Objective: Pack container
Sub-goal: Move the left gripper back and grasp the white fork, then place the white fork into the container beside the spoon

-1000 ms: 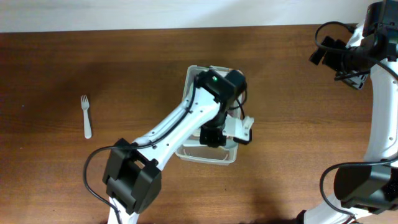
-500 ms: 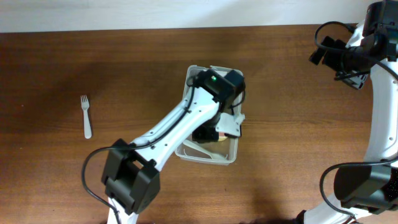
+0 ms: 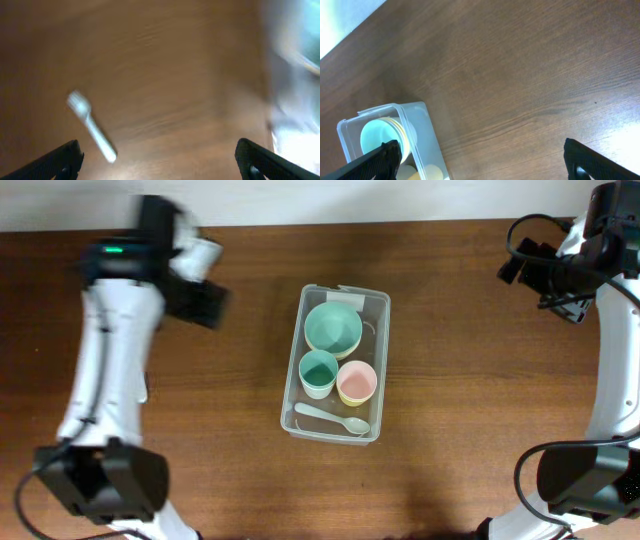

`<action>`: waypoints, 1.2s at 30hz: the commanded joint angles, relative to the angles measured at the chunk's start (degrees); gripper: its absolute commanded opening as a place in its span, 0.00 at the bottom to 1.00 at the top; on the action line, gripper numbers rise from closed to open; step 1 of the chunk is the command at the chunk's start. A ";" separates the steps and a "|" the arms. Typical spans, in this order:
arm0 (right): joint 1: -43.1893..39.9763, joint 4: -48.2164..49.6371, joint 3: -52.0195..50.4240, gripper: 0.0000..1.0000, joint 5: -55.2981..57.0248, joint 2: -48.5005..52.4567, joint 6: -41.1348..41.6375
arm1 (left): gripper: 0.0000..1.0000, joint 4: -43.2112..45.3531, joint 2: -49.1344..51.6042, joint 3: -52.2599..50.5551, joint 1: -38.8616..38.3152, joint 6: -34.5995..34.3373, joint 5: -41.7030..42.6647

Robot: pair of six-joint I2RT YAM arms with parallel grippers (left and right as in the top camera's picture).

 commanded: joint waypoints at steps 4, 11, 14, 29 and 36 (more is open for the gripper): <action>0.15 0.00 0.33 0.99 0.09 0.02 -0.15 | 1.00 -0.09 14.45 -2.12 12.79 -10.71 2.69; 0.15 0.00 0.33 0.99 0.09 0.02 -0.17 | 1.00 1.44 24.02 -2.12 16.87 -10.80 2.29; 0.15 0.00 0.33 0.99 0.09 0.02 -0.17 | 1.00 2.43 26.71 -2.12 18.14 -11.04 2.16; 0.15 0.00 0.33 0.99 0.11 0.02 -0.17 | 0.01 3.69 31.82 -2.03 18.86 -10.95 4.24; 0.15 0.00 0.33 0.99 0.09 0.02 -0.17 | 0.01 -3.72 27.39 3.56 17.94 -4.55 14.08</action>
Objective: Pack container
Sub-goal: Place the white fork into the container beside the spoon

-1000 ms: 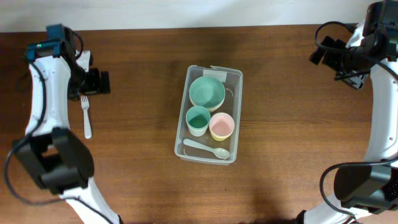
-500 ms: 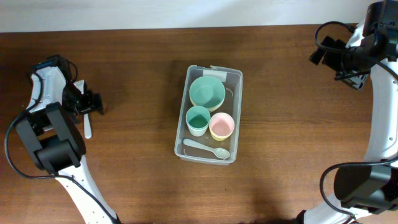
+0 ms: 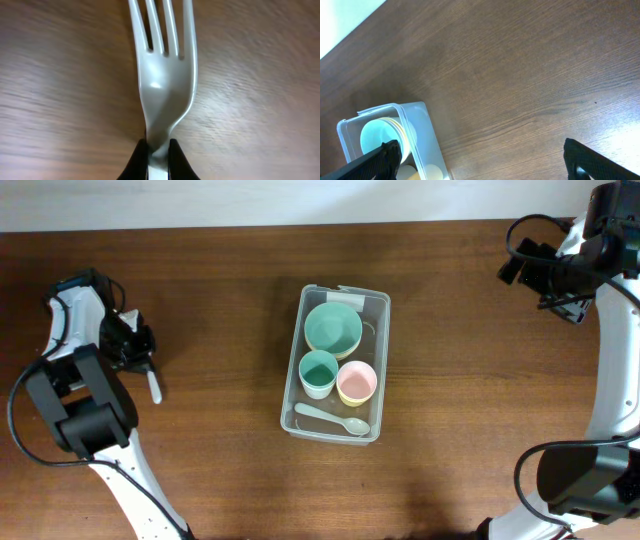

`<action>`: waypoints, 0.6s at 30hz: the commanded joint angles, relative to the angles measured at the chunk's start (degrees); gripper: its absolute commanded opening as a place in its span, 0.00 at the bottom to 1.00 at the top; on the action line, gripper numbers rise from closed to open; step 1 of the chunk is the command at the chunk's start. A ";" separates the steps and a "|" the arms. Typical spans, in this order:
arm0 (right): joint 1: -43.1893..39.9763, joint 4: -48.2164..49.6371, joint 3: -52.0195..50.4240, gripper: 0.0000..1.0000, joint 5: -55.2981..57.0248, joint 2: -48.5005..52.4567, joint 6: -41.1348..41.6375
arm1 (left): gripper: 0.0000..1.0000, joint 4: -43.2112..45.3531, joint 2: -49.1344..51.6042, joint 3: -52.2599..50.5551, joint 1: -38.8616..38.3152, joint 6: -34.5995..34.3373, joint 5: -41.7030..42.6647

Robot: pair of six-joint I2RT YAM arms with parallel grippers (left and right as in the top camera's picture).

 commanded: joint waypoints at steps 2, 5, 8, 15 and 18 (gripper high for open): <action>0.15 0.00 0.33 0.99 0.11 0.02 -0.15 | 0.01 -3.85 -5.03 5.77 -2.23 5.95 7.30; 0.15 0.00 0.33 0.99 0.09 0.02 -0.15 | 0.01 -4.11 -12.63 7.72 -6.29 8.07 7.34; 0.15 0.00 0.33 0.99 0.09 0.02 -0.15 | 0.01 -1.95 -22.86 7.91 -14.12 13.35 7.32; 0.15 0.00 0.33 0.99 0.11 0.02 -0.15 | 0.01 -3.39 -32.02 7.78 -36.72 30.51 7.26; 0.15 0.00 0.33 0.99 0.09 0.02 -0.15 | 0.01 -5.77 -31.10 5.09 -44.19 37.20 7.32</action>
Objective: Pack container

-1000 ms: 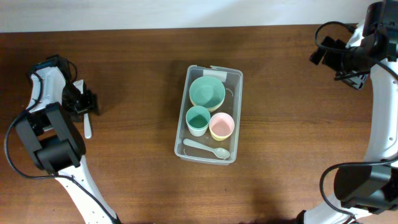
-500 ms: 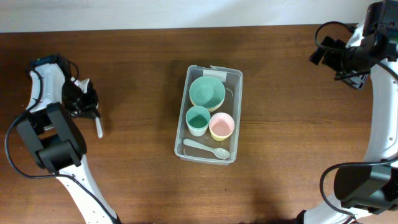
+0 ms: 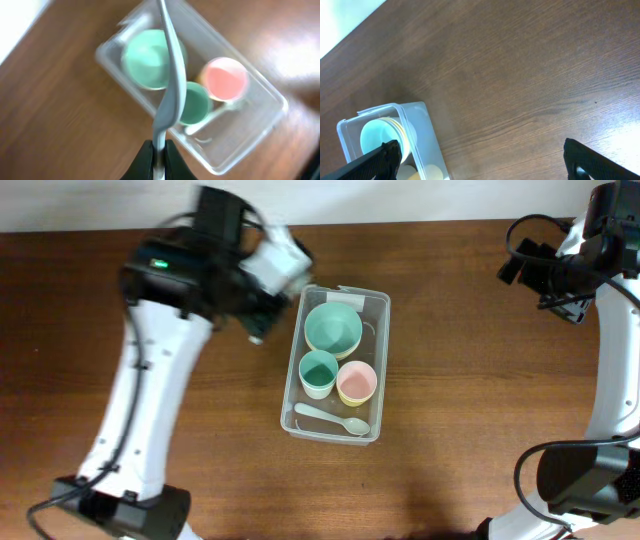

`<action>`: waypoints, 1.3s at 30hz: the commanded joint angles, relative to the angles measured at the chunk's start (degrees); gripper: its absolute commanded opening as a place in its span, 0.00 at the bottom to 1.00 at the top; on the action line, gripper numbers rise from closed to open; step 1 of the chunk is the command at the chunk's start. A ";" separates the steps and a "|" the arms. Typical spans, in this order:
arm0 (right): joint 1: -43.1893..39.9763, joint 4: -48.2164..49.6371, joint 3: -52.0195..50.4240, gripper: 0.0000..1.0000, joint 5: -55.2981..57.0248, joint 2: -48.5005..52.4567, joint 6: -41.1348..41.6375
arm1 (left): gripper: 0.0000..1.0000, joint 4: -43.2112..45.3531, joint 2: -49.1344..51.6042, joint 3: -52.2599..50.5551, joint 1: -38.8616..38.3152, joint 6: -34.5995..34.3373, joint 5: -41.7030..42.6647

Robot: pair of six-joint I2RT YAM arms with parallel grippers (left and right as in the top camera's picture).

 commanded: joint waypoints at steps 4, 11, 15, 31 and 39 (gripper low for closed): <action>0.15 0.00 0.33 0.99 0.09 0.02 -0.13 | 0.01 -4.68 3.85 -8.35 -9.29 19.41 0.07; 0.15 0.00 0.33 0.99 0.09 0.02 -0.13 | 0.01 -5.20 4.00 -18.84 -18.45 33.62 1.49; 0.15 0.00 0.33 0.99 0.09 0.02 -0.13 | 0.01 -4.87 4.11 -21.46 -20.33 37.51 1.07; 0.15 0.00 0.33 0.99 0.09 0.02 -0.13 | 1.00 0.20 4.35 -22.14 -20.26 34.42 -5.97; 0.15 0.00 0.33 0.99 0.09 0.02 -0.13 | 1.00 -0.31 1.20 -8.46 -12.35 12.31 -15.23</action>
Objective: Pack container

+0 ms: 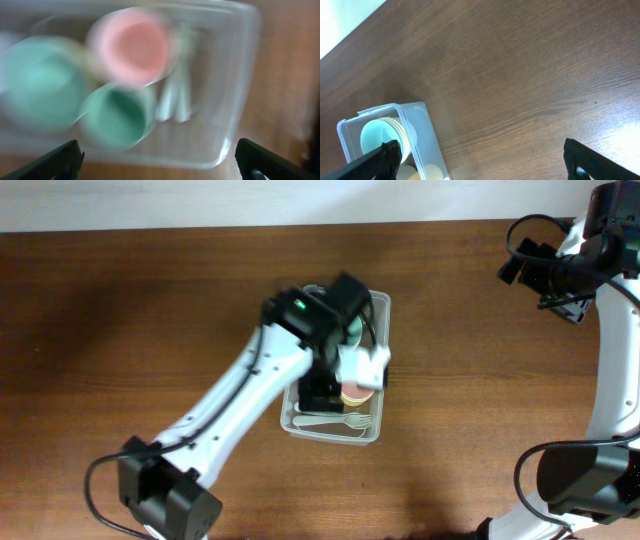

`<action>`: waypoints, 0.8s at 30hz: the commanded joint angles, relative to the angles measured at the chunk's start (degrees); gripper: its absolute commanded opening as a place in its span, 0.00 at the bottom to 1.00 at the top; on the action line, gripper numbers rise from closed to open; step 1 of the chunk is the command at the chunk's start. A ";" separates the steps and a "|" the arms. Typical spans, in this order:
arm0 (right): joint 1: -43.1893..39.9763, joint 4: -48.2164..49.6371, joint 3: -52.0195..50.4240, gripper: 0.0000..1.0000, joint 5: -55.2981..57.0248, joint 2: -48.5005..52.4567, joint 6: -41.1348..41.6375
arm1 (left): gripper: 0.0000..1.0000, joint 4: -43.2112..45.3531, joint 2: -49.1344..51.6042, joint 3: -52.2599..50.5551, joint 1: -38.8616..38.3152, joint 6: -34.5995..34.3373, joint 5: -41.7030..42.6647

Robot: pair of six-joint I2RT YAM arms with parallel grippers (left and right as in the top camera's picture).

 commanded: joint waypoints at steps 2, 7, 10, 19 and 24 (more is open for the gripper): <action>0.15 0.00 0.33 0.99 0.09 0.02 -0.17 | 1.00 -0.11 -3.65 7.74 9.68 -20.11 -6.97; 0.15 0.00 0.33 0.99 0.09 0.02 -0.17 | 1.00 1.73 -5.53 10.23 25.22 -35.32 -2.80; 0.15 0.00 0.33 0.99 0.09 0.02 -0.17 | 1.00 2.78 -5.51 10.21 33.38 -36.57 6.47; 0.15 0.00 0.33 0.99 0.09 0.02 -0.17 | 1.00 3.02 -5.25 10.12 47.30 -36.57 11.78; 0.15 0.00 0.33 0.99 0.11 0.02 -0.17 | 1.00 4.59 -5.22 10.12 47.82 -36.57 11.78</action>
